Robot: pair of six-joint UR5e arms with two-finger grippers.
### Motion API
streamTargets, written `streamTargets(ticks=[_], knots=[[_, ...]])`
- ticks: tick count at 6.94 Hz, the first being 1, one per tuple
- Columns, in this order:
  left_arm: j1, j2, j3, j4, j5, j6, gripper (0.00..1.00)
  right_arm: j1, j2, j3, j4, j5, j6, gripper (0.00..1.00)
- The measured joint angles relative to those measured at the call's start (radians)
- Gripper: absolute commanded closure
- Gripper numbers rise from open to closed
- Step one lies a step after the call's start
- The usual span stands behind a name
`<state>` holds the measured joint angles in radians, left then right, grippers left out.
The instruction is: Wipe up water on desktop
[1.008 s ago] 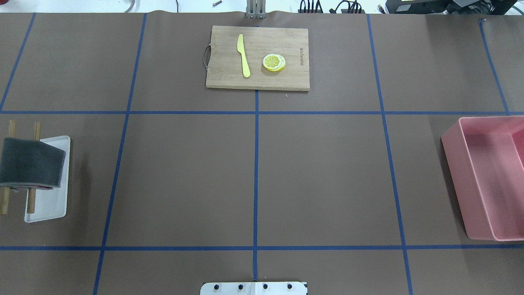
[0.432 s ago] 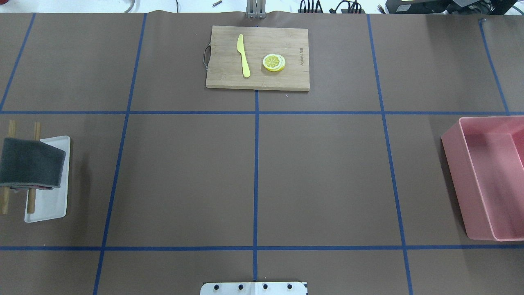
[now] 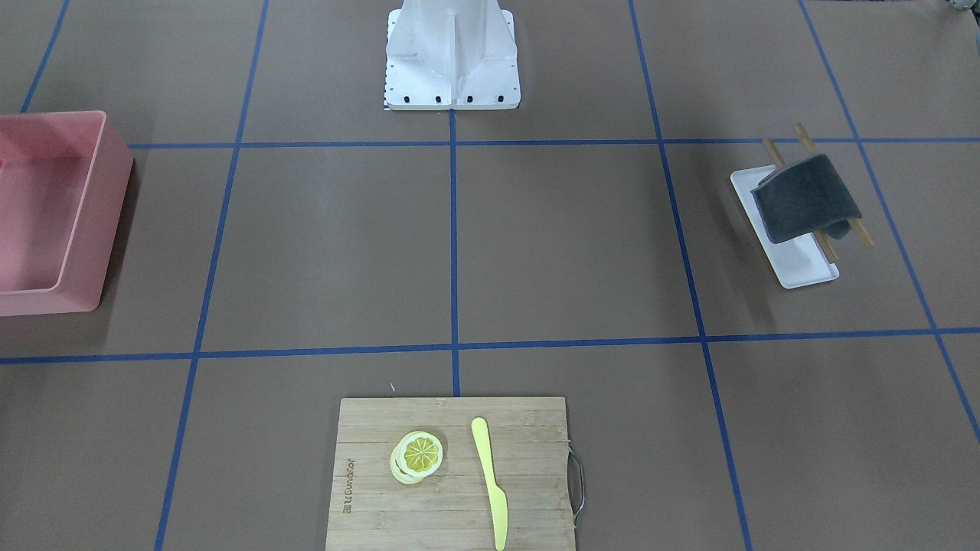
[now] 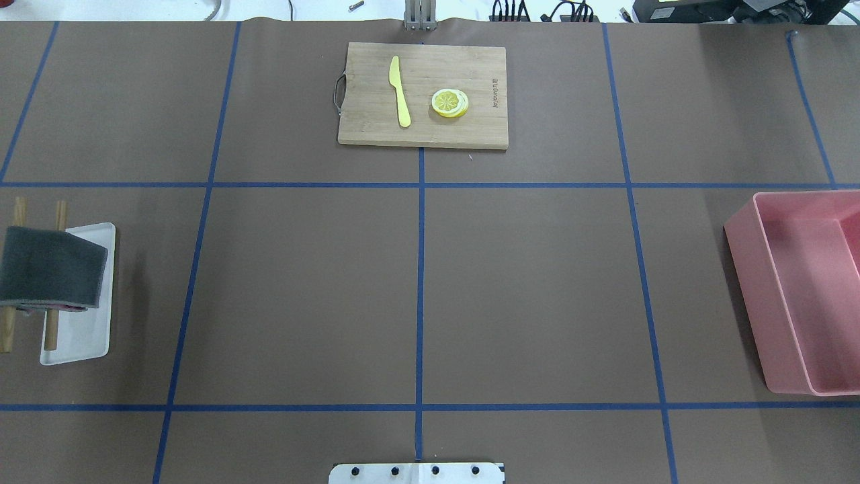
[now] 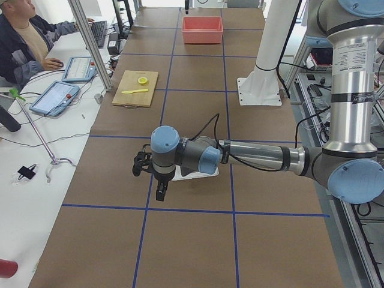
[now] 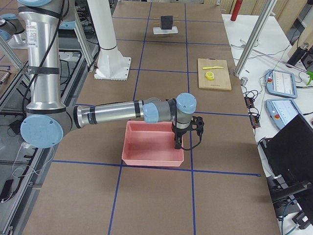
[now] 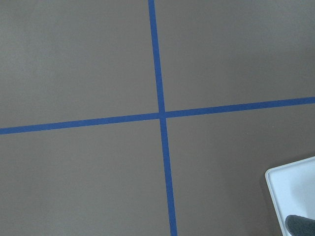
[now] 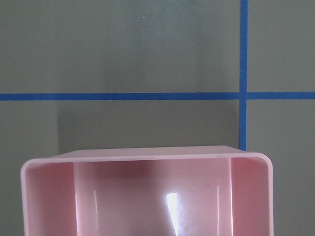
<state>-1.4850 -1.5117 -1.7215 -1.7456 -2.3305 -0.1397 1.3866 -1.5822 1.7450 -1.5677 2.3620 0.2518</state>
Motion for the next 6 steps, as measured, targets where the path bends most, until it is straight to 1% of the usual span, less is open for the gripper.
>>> streamTargets(ticks=[1, 3, 5, 6], knots=[[0.014, -0.003, -0.01, 0.001, -0.031, -0.032, 0.02, -0.009, 0.001, 0.009, 0.0, 0.002, 0.001, 0.0], [0.063, -0.003, -0.035, 0.0, -0.101, -0.177, 0.02, -0.031, 0.004, 0.034, 0.0, 0.011, 0.002, 0.0], [0.156, -0.004, -0.07, -0.011, -0.114, -0.383, 0.03, -0.072, 0.016, 0.053, 0.0, 0.034, 0.035, 0.0], [0.208, -0.002, -0.08, -0.037, -0.115, -0.471, 0.03, -0.081, 0.021, 0.059, 0.0, 0.039, 0.045, 0.0]])
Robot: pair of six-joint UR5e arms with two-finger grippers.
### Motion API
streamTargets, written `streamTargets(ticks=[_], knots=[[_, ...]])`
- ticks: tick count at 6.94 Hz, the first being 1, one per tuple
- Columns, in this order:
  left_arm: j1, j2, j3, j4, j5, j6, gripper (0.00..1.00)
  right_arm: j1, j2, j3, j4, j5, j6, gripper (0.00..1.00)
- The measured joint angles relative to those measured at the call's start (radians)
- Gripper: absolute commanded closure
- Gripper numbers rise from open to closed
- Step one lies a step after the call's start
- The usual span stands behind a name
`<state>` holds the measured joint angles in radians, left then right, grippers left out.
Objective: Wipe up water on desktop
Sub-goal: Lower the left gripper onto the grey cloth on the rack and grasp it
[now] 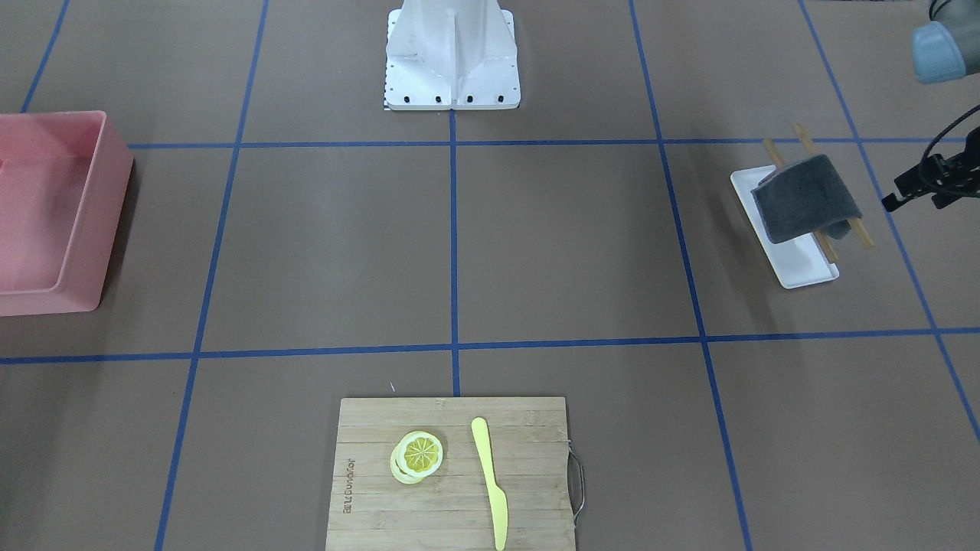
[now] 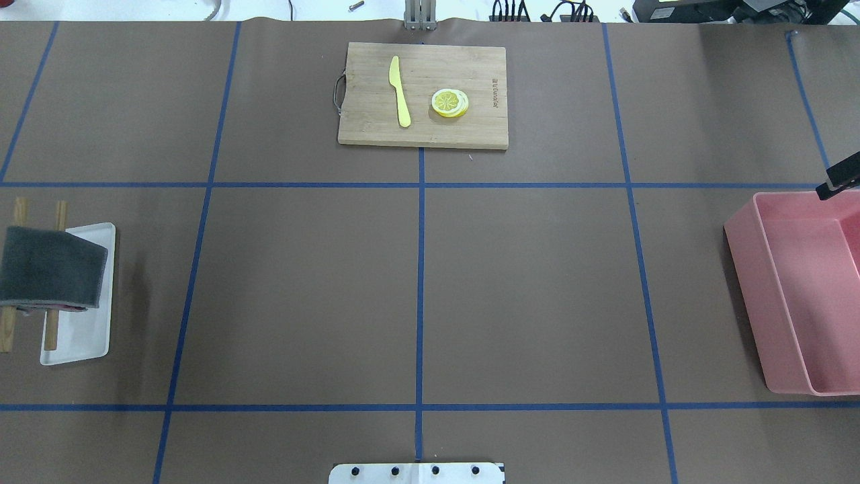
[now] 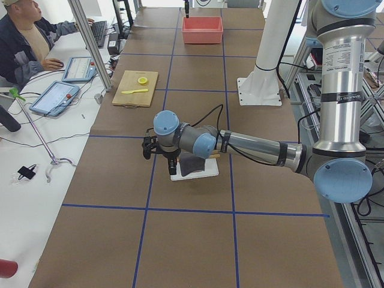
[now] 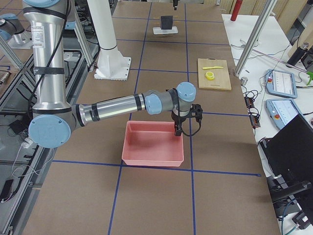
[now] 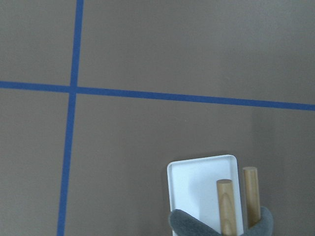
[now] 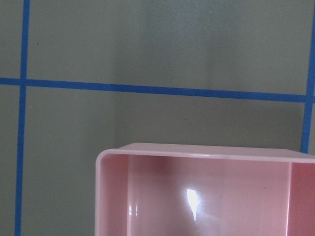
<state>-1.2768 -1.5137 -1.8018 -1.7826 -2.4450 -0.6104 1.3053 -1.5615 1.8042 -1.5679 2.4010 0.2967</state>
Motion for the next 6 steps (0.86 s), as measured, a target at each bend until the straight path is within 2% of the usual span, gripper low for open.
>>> streamTargets(ticks=[1, 2, 3, 4, 6], knots=[[0.047, 0.003, -0.001, -0.033, 0.0, -0.076, 0.09, -0.006, 0.002, 0.004, 0.0, 0.002, 0.004, 0.0], [0.078, 0.006, 0.0, -0.054, 0.001, -0.122, 0.23, -0.01, 0.004, 0.005, 0.0, 0.002, 0.006, 0.0], [0.092, 0.009, 0.0, -0.063, 0.0, -0.147, 0.44, -0.013, 0.004, 0.005, 0.0, 0.003, 0.007, 0.0], [0.099, 0.01, 0.0, -0.066, -0.001, -0.16, 0.53, -0.015, 0.004, 0.004, 0.0, 0.002, 0.007, 0.0], [0.103, 0.012, -0.002, -0.066, -0.001, -0.167, 0.59, -0.017, 0.004, 0.002, -0.001, 0.002, 0.007, 0.0]])
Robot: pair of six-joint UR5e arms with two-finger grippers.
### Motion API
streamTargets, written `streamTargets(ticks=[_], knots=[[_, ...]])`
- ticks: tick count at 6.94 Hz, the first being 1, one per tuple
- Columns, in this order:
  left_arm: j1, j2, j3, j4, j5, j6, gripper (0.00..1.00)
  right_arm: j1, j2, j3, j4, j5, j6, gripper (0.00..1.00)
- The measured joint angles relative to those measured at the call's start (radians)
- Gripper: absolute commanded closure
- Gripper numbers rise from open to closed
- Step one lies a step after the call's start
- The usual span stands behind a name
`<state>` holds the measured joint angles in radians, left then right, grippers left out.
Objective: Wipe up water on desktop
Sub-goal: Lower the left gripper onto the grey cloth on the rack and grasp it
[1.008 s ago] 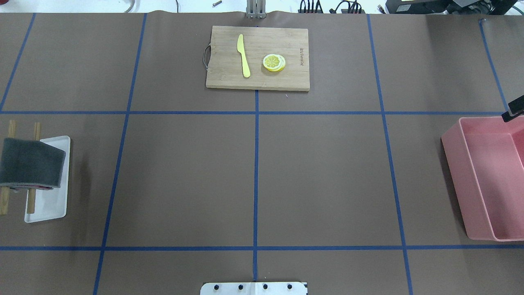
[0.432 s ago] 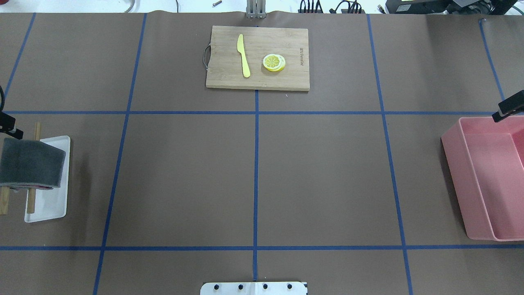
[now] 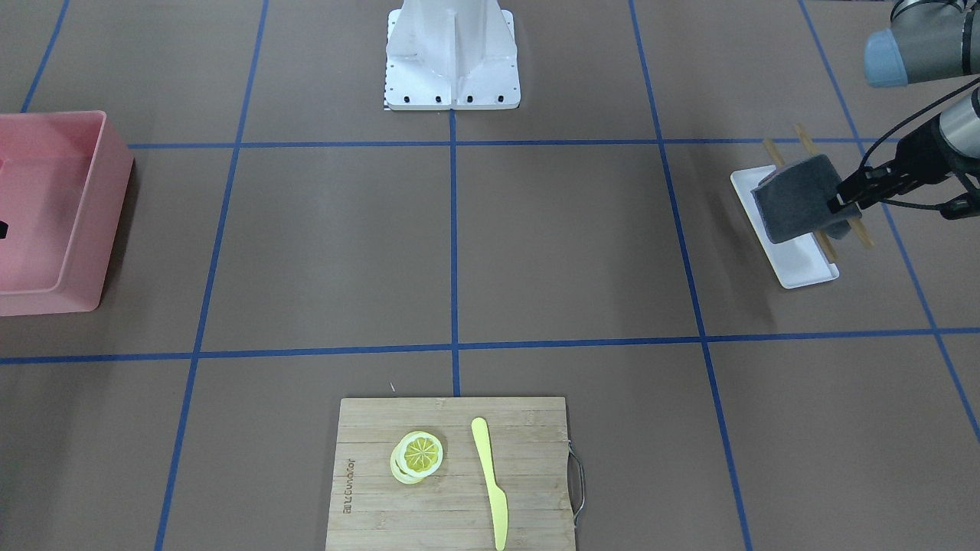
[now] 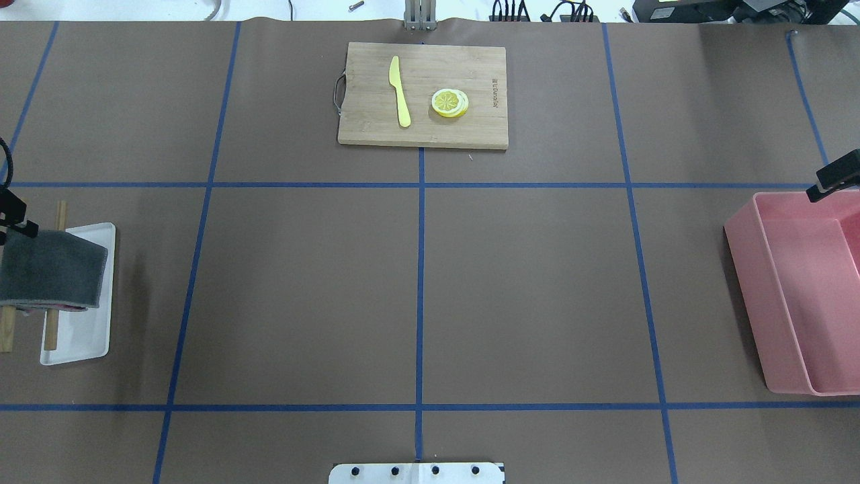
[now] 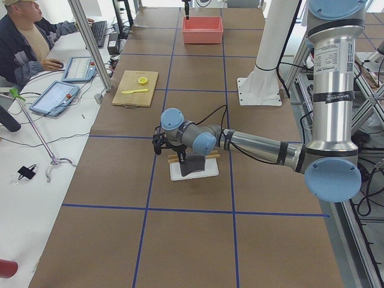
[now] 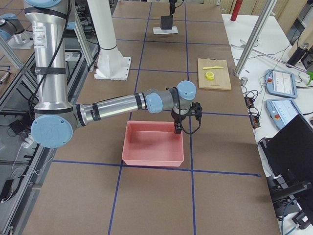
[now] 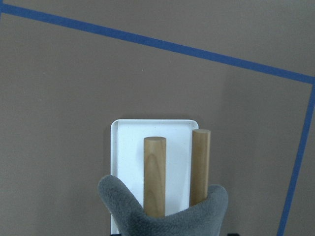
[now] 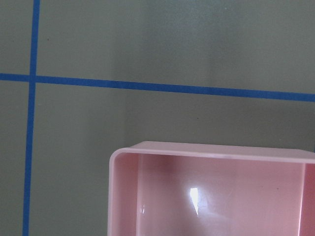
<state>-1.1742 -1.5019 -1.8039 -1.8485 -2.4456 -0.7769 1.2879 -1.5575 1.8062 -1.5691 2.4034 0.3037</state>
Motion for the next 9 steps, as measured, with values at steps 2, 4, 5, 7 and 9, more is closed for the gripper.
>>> streamTargets(ticks=[2, 4, 5, 7, 9], knots=[[0.001, 0.008, -0.002, -0.001, -0.001, 0.0, 0.68, -0.002, 0.0, -0.001, 0.0, 0.001, 0.001, 0.0], [0.001, 0.012, -0.003, -0.001, -0.001, 0.0, 1.0, -0.006, 0.0, -0.004, 0.0, 0.002, 0.001, 0.0], [0.0, 0.012, -0.004, 0.0, -0.002, 0.0, 1.0, -0.007, 0.001, -0.004, 0.0, 0.002, 0.002, 0.0], [-0.002, 0.012, -0.007, 0.001, -0.007, -0.001, 1.0, -0.009, 0.003, -0.005, 0.0, 0.002, 0.002, 0.0], [-0.008, 0.013, -0.025, 0.006, -0.032, -0.001, 1.0, -0.01, 0.015, -0.003, 0.0, 0.002, 0.002, 0.0]])
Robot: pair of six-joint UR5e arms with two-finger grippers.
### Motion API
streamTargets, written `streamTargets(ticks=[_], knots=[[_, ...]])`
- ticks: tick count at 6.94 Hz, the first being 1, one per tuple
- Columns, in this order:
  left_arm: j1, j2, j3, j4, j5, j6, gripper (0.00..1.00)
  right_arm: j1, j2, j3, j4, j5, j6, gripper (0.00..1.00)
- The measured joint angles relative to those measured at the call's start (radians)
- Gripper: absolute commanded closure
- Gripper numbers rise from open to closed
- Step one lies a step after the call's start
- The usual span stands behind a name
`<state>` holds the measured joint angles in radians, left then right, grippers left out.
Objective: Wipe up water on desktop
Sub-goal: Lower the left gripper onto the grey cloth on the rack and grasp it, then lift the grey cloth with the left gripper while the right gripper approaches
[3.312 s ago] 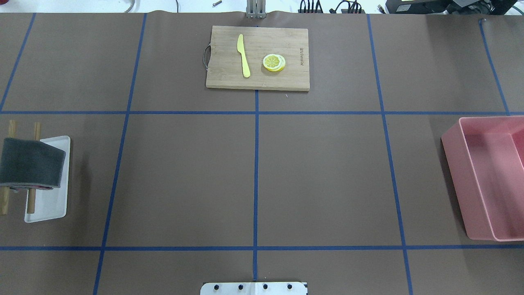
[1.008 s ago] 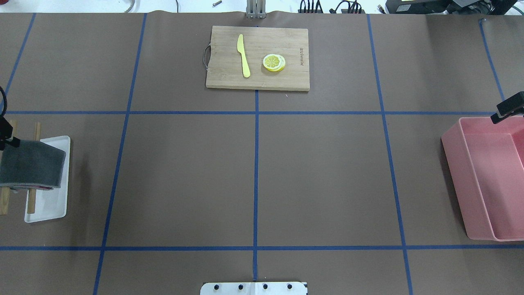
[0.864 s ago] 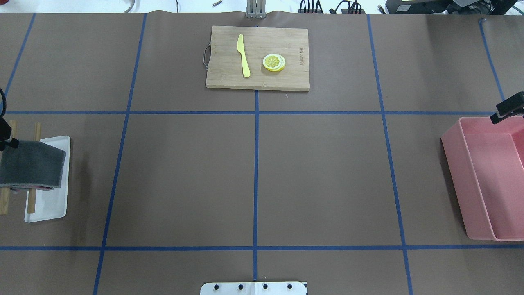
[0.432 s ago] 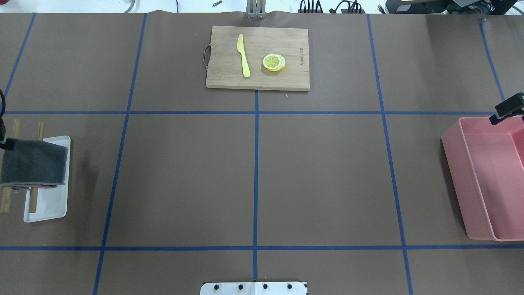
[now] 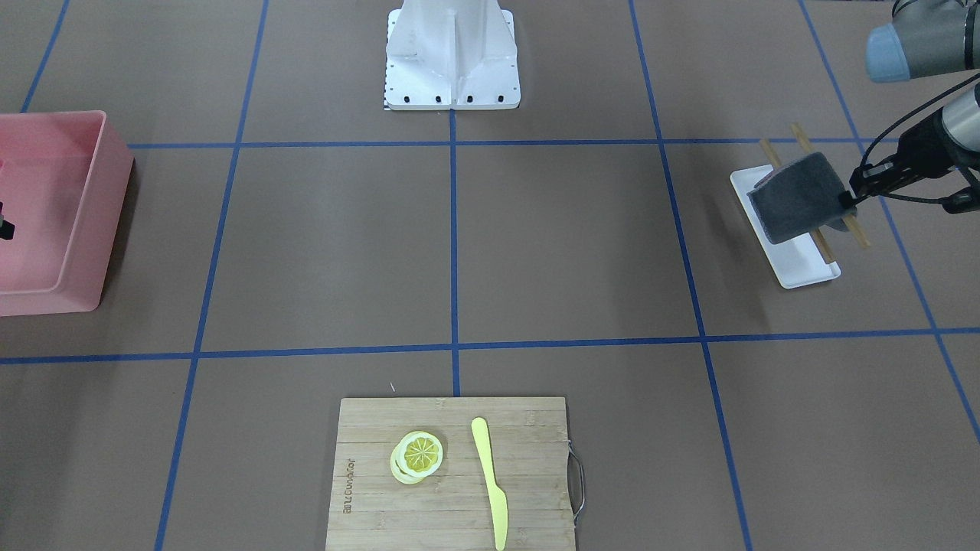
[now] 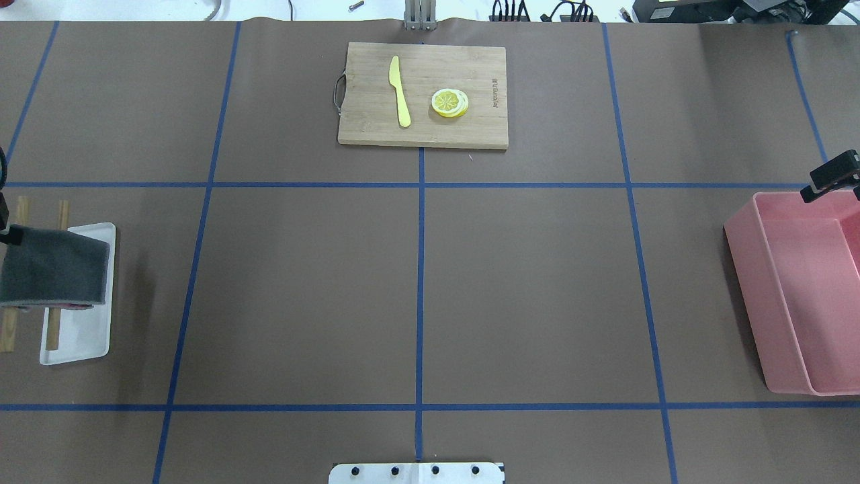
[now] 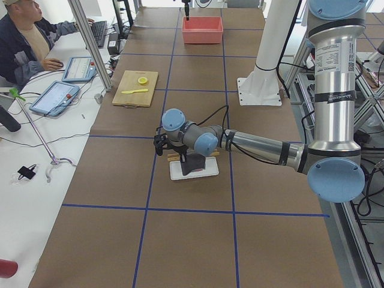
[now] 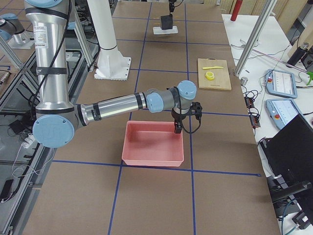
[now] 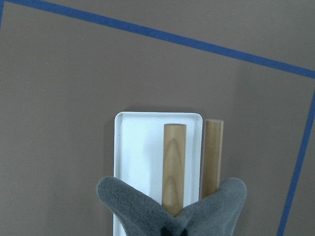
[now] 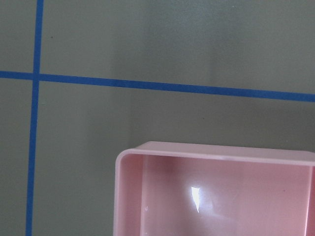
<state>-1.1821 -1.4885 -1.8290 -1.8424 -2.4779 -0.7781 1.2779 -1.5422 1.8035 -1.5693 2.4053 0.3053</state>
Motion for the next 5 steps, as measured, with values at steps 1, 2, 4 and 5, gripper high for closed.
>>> streamTargets(ticks=[1, 2, 4, 5], knots=[[-0.012, -0.004, -0.013, 0.002, -0.071, -0.002, 1.0, -0.002, 0.028, 0.003, 0.0, 0.0, 0.012, 0.0], [-0.038, -0.03, -0.023, 0.003, -0.145, -0.023, 1.0, -0.011, 0.075, 0.005, 0.001, -0.001, 0.057, 0.0], [-0.07, -0.217, -0.025, 0.003, -0.192, -0.239, 1.0, -0.068, 0.198, 0.007, 0.002, -0.007, 0.166, 0.0], [-0.062, -0.331, -0.022, 0.003, -0.17, -0.362, 1.0, -0.108, 0.257, 0.009, 0.003, -0.019, 0.194, 0.0]])
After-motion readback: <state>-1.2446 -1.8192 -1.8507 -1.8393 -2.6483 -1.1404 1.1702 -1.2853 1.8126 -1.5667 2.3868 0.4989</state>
